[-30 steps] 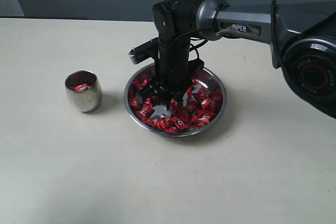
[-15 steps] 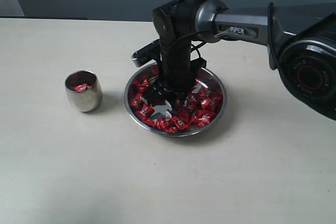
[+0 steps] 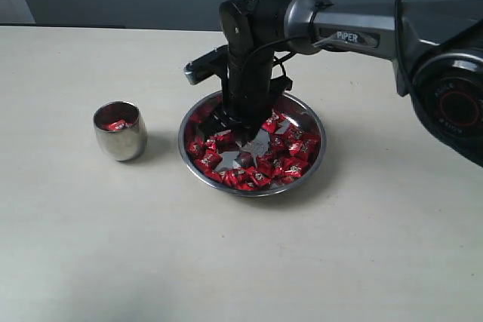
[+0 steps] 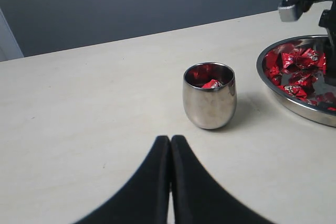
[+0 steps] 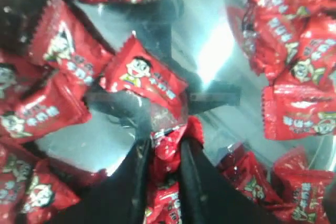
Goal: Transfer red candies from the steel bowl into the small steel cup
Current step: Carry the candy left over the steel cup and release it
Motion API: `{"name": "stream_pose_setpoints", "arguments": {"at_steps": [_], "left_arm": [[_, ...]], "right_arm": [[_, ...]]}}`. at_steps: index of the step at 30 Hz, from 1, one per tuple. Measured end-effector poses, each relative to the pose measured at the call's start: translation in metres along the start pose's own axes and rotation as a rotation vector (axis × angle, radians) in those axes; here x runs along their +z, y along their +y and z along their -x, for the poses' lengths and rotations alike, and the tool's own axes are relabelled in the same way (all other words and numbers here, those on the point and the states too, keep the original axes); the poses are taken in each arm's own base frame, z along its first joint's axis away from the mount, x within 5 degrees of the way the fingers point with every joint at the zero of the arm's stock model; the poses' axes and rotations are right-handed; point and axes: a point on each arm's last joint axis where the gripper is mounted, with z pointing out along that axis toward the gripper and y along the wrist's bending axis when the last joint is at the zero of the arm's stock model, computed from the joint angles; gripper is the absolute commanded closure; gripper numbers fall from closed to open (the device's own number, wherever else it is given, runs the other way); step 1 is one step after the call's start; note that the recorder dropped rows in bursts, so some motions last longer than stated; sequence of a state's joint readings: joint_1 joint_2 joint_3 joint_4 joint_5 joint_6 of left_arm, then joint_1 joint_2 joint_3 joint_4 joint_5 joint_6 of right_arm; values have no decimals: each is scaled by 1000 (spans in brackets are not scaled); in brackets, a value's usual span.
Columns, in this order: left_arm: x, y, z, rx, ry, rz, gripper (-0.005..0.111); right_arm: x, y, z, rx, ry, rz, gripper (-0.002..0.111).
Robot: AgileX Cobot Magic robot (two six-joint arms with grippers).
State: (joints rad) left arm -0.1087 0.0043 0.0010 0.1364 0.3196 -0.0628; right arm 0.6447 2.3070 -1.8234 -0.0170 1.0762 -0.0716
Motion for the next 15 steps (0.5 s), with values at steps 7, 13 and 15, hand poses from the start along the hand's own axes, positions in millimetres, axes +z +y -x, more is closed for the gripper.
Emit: {"name": "stream_pose_setpoints", "arguments": {"at_steps": [7, 13, 15], "left_arm": [[0, 0, 0, 0, 0, 0, 106], [0, 0, 0, 0, 0, 0, 106], [0, 0, 0, 0, 0, 0, 106]], "right_arm": [[-36, 12, 11, 8, -186, 109, 108], [-48, 44, 28, -48, -388, 272, 108], [-51, 57, 34, -59, -469, 308, 108]]}}
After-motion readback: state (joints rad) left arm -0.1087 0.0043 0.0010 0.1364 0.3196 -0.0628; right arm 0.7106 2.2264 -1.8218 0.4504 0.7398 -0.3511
